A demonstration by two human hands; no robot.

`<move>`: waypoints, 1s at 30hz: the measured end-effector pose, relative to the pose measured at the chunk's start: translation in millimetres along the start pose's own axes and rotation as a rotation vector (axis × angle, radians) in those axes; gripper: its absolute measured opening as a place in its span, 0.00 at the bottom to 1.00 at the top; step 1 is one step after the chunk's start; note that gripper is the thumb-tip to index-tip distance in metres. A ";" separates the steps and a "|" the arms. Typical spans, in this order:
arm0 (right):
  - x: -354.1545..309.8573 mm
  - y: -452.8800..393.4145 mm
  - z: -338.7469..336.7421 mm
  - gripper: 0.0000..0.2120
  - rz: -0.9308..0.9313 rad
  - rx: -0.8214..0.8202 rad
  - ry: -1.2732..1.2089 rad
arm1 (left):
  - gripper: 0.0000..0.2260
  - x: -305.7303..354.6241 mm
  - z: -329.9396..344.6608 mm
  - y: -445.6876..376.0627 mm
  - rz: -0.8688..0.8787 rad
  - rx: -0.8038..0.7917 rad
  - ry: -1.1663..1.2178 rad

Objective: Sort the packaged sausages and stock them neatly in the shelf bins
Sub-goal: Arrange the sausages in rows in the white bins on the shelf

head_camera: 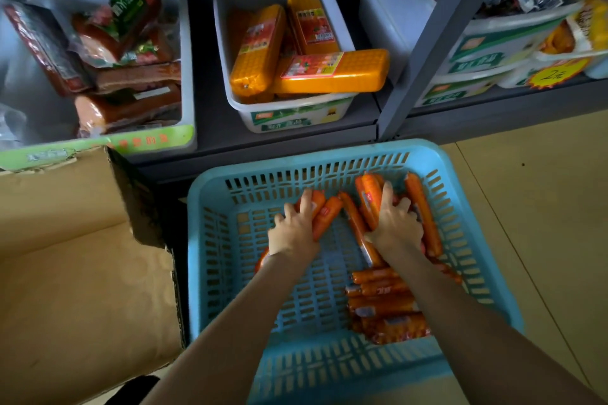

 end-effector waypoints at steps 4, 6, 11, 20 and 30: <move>2.6 8.5 -27.8 0.53 0.093 -0.088 -0.172 | 0.43 7.5 -53.5 11.3 0.184 0.097 0.022; 1.8 16.7 -48.8 0.49 0.047 -0.076 -0.409 | 0.43 12.3 -88.3 17.6 0.247 0.168 0.038; -17.5 47.0 -120.1 0.31 -0.033 -0.168 -1.285 | 0.44 39.6 -182.2 49.5 0.373 0.294 0.169; -58.0 93.5 -289.0 0.33 -0.365 -0.477 -1.902 | 0.43 106.7 -341.1 123.6 0.585 0.462 0.399; -74.8 111.2 -391.0 0.27 -0.276 -0.488 -2.161 | 0.43 172.8 -484.3 149.6 0.803 0.723 -0.004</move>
Point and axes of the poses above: each hand's wrist, its own y-axis away from the middle knuckle, its own z-axis out of the palm, x = y × z, the point moved 2 cm from there along -y, towards the middle knuckle, and after that the axes turned 7 degrees about x, right-handed, at the moved point
